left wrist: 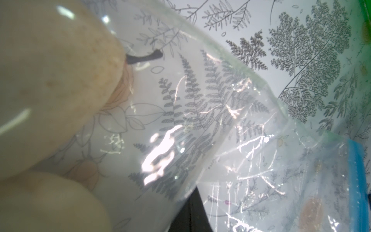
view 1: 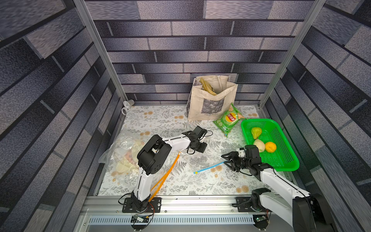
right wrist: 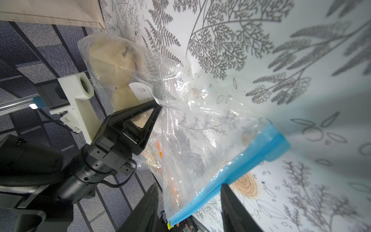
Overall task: Open the zip-top bag and take out the pear
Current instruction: Open the zipper of the food storage bag at the center of the board.
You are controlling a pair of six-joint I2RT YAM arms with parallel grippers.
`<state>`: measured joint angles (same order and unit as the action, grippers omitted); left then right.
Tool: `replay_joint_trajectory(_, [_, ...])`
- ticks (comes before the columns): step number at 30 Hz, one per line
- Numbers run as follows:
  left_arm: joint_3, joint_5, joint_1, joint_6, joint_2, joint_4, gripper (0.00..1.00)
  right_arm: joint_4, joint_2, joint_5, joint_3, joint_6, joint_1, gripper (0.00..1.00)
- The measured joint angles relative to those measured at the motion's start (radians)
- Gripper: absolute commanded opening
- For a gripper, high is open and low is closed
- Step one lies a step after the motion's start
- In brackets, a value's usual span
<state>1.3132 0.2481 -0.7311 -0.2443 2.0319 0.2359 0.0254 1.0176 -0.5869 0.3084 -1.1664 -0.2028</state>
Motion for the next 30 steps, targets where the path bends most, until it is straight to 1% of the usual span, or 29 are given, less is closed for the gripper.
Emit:
replay_joint_trajectory(10, [0.004, 0.0, 0.0, 0.0, 0.002, 0.007, 0.0, 0.038, -0.026, -0.008, 0.0, 0.023, 0.013, 0.52])
replay_joint_trajectory(30, [0.009, 0.0, 0.0, 0.0, 0.003, 0.015, 0.0, 0.016, -0.008, -0.01, 0.0, 0.021, 0.016, 0.52])
